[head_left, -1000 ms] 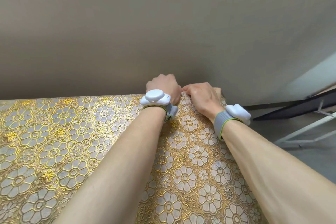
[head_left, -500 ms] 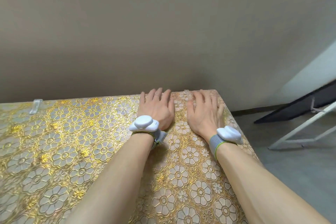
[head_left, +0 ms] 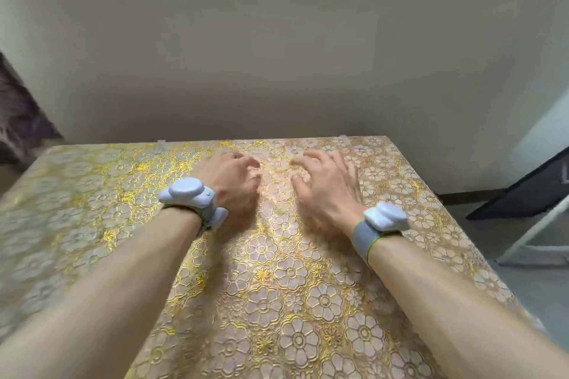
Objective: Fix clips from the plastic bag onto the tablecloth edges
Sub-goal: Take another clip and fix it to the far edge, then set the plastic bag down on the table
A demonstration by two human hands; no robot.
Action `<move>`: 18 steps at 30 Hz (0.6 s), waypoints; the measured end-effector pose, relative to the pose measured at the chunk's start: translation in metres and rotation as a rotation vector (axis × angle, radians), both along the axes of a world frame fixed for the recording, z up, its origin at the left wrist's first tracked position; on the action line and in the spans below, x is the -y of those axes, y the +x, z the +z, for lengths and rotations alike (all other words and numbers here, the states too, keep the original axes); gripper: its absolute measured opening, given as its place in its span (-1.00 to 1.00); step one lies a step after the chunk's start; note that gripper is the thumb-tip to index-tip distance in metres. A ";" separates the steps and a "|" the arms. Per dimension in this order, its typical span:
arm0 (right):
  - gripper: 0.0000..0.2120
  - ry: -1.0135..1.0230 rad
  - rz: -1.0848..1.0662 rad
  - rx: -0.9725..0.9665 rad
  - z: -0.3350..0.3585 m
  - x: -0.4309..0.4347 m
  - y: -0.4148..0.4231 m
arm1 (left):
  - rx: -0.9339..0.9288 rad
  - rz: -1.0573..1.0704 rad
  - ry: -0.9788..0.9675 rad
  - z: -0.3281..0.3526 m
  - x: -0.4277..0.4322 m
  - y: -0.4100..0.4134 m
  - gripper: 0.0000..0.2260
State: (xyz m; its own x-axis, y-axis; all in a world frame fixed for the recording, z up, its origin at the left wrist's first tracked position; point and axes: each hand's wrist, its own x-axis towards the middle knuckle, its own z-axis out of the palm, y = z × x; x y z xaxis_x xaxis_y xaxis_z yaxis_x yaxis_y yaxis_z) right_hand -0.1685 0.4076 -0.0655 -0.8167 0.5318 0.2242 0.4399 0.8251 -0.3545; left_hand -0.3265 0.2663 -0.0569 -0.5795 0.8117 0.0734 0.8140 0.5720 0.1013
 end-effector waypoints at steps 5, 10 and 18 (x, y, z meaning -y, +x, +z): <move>-0.61 -0.024 0.020 0.001 0.038 0.031 0.017 | -0.055 0.110 0.034 0.033 0.054 0.016 -0.66; -0.65 -0.132 0.099 0.047 0.081 0.085 0.067 | -0.027 0.119 0.088 0.070 0.110 0.086 -0.71; -0.63 -0.363 0.314 0.349 0.112 0.199 0.190 | 0.245 0.122 0.019 0.123 0.191 0.207 -0.69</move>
